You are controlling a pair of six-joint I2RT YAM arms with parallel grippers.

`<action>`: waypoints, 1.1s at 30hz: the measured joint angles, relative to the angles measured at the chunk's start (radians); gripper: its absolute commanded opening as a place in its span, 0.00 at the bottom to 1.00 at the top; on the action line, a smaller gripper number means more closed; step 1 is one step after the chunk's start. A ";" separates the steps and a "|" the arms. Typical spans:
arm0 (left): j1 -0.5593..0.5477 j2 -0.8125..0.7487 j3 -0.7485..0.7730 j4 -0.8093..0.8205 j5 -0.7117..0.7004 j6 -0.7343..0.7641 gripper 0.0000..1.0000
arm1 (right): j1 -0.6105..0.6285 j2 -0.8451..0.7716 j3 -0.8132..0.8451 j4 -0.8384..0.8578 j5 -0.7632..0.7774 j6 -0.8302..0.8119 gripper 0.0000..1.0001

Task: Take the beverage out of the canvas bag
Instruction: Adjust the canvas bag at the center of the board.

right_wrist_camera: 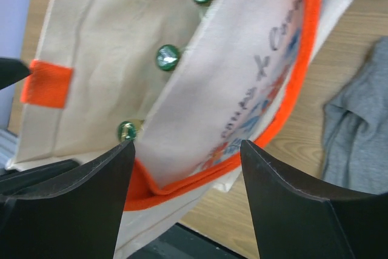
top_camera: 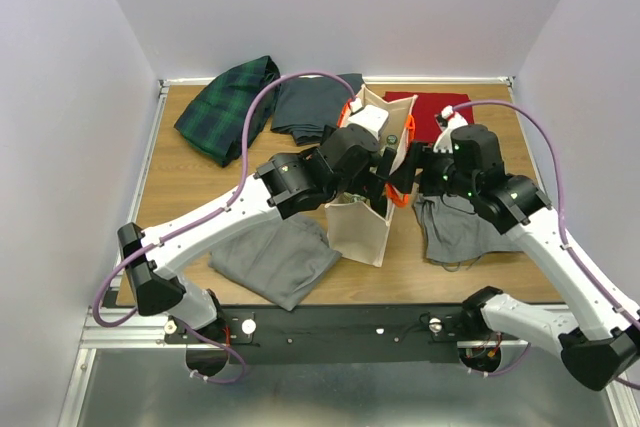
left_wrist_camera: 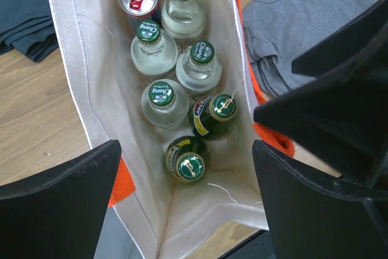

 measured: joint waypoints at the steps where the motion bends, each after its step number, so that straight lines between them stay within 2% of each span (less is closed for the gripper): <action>1: 0.000 0.002 0.000 -0.001 -0.003 0.000 0.99 | 0.020 0.002 0.005 0.000 0.017 0.008 0.79; 12: 0.002 0.003 0.000 0.000 -0.017 0.003 0.99 | 0.091 -0.017 0.118 -0.028 0.087 0.064 0.75; 20: 0.004 0.005 0.018 -0.009 -0.022 0.003 0.99 | 0.162 -0.008 0.080 -0.137 0.172 0.122 0.72; 30: 0.016 0.009 0.022 -0.014 -0.023 0.002 0.99 | 0.165 -0.076 0.068 -0.216 0.240 0.166 0.67; 31: 0.016 0.010 0.025 -0.015 -0.022 0.002 0.99 | 0.165 -0.077 0.058 -0.213 0.235 0.167 0.60; 33: 0.016 0.011 0.029 -0.015 -0.022 0.002 0.99 | 0.165 -0.077 0.033 -0.210 0.224 0.169 0.51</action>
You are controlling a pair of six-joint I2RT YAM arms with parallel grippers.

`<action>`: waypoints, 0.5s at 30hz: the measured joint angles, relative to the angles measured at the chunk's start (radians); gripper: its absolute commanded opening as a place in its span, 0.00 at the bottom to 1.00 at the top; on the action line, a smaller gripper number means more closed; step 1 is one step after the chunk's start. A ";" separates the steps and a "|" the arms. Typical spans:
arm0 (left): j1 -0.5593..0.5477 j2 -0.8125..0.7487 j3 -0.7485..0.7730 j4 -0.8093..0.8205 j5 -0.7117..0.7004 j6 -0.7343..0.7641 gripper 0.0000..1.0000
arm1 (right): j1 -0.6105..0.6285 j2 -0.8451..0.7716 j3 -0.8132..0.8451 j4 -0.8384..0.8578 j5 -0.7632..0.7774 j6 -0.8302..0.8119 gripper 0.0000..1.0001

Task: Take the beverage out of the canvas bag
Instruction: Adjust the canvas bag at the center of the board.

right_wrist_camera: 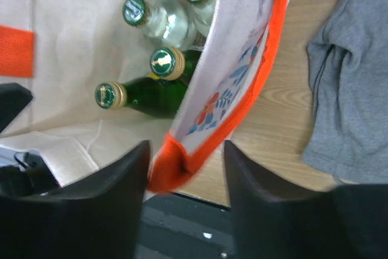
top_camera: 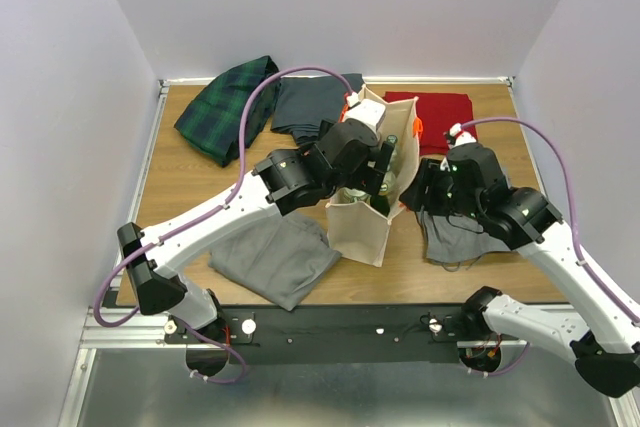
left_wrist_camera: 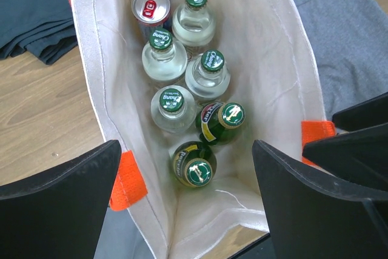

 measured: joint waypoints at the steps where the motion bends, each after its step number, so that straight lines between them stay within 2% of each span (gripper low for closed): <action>1: 0.000 0.000 0.000 0.000 0.000 0.000 0.99 | 0.000 0.003 -0.014 0.005 -0.010 0.005 0.43; 2: 0.000 0.000 0.000 0.000 0.000 -0.002 0.99 | 0.000 0.003 -0.025 0.011 -0.017 0.006 0.40; 4: 0.000 0.001 0.000 0.000 0.001 -0.003 0.99 | 0.000 0.005 -0.042 0.016 -0.031 0.010 0.25; 5: 0.000 0.001 0.000 0.000 0.004 -0.003 0.99 | 0.000 0.005 -0.046 0.019 -0.036 0.007 0.23; 10: 0.000 0.003 0.000 0.003 0.041 0.003 0.99 | 0.000 -0.007 -0.055 0.026 -0.066 0.012 0.28; 15: 0.000 0.006 0.000 0.019 0.142 0.031 0.99 | 0.000 -0.023 -0.069 0.034 -0.142 -0.009 0.30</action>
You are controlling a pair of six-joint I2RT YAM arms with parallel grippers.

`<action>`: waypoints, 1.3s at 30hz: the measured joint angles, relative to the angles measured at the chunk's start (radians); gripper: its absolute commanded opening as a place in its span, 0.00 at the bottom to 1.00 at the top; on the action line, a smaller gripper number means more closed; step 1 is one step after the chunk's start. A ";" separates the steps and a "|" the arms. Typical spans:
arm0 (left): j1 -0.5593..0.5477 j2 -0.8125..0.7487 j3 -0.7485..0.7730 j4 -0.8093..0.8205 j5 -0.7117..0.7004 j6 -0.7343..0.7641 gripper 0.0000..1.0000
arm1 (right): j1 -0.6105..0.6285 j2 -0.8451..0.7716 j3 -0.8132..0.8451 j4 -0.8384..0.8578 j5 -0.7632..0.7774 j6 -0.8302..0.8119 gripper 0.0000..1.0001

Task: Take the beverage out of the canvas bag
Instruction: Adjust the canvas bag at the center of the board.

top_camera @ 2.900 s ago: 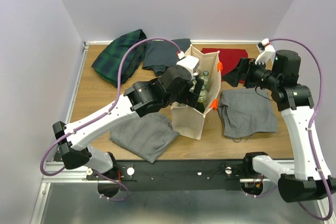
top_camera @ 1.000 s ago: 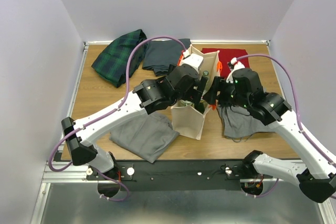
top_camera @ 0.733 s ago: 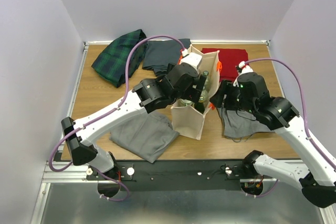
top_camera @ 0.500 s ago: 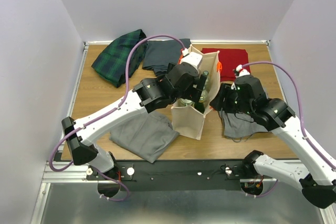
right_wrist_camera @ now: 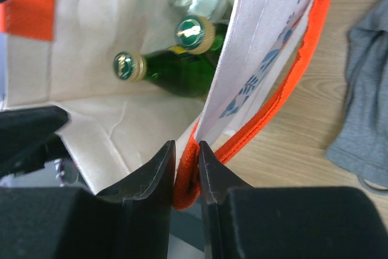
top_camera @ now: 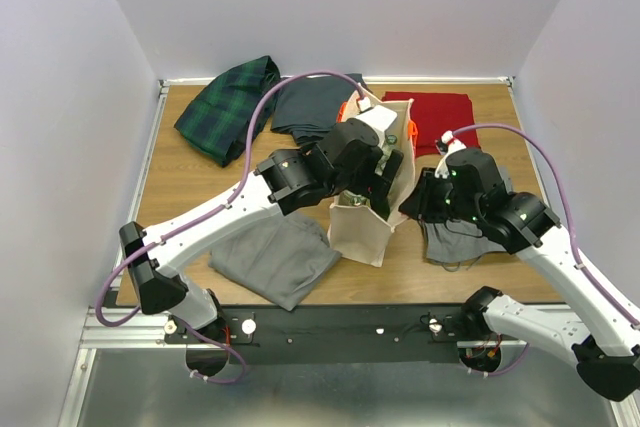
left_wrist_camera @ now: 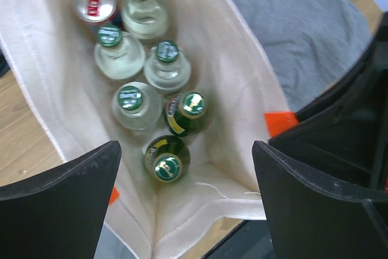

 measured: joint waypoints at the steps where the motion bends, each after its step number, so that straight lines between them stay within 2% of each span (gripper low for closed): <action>1: 0.000 0.002 0.000 0.003 0.023 0.007 0.99 | 0.000 -0.002 -0.002 0.002 -0.018 -0.005 0.31; 5: 0.000 0.015 0.002 0.003 0.099 0.032 0.99 | 0.000 -0.005 -0.006 0.007 -0.071 -0.030 0.31; 12: 0.000 0.045 0.001 -0.015 0.151 0.038 0.99 | -0.001 -0.008 -0.025 0.006 -0.132 -0.075 0.38; 17: 0.000 0.046 -0.011 -0.016 0.168 0.023 0.94 | -0.001 -0.022 -0.044 -0.013 -0.160 -0.101 0.48; 19: 0.000 0.046 -0.024 -0.016 0.182 0.013 0.93 | -0.001 -0.025 -0.044 -0.015 -0.164 -0.106 0.58; 21: 0.000 0.046 -0.037 -0.017 0.193 0.003 0.91 | -0.001 -0.029 -0.044 -0.016 -0.164 -0.112 0.63; 30: -0.003 -0.037 -0.187 -0.012 0.240 -0.042 0.90 | 0.000 -0.031 -0.044 -0.017 -0.164 -0.120 0.66; 39: -0.003 -0.158 -0.228 -0.015 0.242 -0.060 0.87 | 0.000 -0.031 -0.043 -0.018 -0.161 -0.120 0.66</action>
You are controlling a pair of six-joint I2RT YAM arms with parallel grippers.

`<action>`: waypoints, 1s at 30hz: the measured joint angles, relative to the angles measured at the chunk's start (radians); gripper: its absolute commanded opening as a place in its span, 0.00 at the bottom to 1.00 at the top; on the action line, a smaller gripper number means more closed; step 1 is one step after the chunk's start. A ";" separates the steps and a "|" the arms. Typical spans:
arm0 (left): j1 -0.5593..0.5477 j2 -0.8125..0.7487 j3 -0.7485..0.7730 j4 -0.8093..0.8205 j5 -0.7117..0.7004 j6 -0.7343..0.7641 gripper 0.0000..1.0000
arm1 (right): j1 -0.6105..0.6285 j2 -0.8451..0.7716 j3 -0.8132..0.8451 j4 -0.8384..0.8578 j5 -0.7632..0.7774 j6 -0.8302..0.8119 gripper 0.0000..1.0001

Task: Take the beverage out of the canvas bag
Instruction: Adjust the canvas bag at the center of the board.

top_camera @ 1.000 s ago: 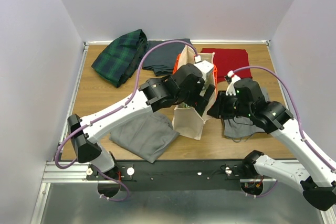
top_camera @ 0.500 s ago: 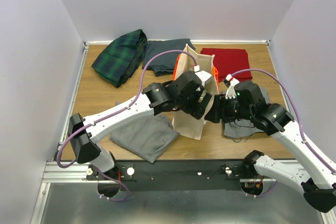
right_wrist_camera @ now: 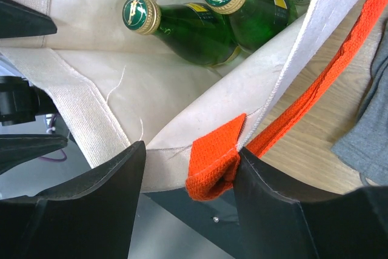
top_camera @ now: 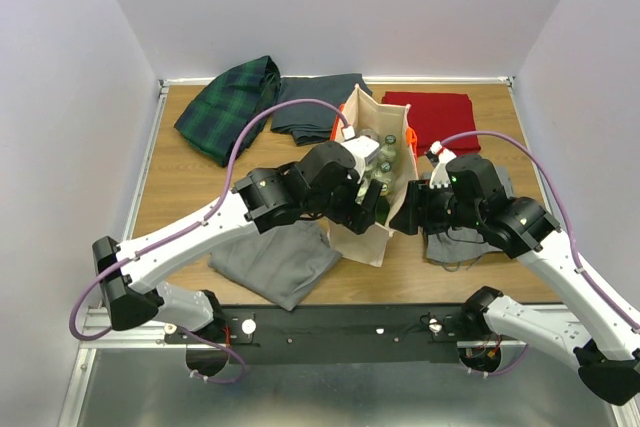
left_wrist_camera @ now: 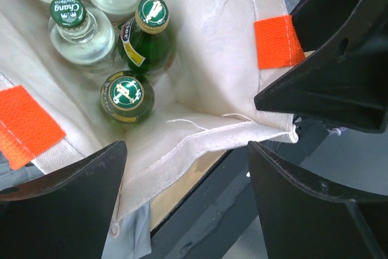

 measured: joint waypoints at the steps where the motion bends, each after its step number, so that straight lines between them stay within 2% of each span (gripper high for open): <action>1: 0.000 -0.006 -0.004 0.000 0.002 -0.002 0.86 | 0.000 0.000 0.000 0.000 0.000 0.000 0.66; 5: 0.000 -0.031 -0.043 0.004 0.008 -0.005 0.79 | 0.000 0.000 0.000 -0.002 -0.008 -0.002 0.68; 10: 0.000 -0.068 -0.093 0.021 0.019 -0.006 0.77 | 0.000 0.002 0.000 -0.002 -0.039 -0.017 0.71; 13: 0.000 -0.082 -0.114 0.030 0.025 -0.007 0.72 | 0.000 0.005 0.001 -0.002 -0.057 -0.030 0.71; 19: 0.000 -0.098 -0.146 0.049 0.046 -0.003 0.56 | 0.000 0.006 0.001 -0.010 -0.089 -0.043 0.73; 20: 0.000 -0.100 -0.155 0.050 0.050 -0.003 0.52 | 0.000 0.007 0.002 -0.014 -0.096 -0.044 0.73; 23: 0.000 -0.101 -0.173 0.053 0.056 0.000 0.31 | 0.000 0.009 0.003 -0.023 -0.115 -0.053 0.73; 27: -0.006 -0.105 -0.195 0.067 0.068 0.005 0.25 | 0.000 0.013 0.003 -0.030 -0.129 -0.060 0.73; 30: -0.007 -0.105 -0.198 0.072 0.073 0.009 0.15 | 0.000 0.014 0.003 -0.032 -0.136 -0.061 0.73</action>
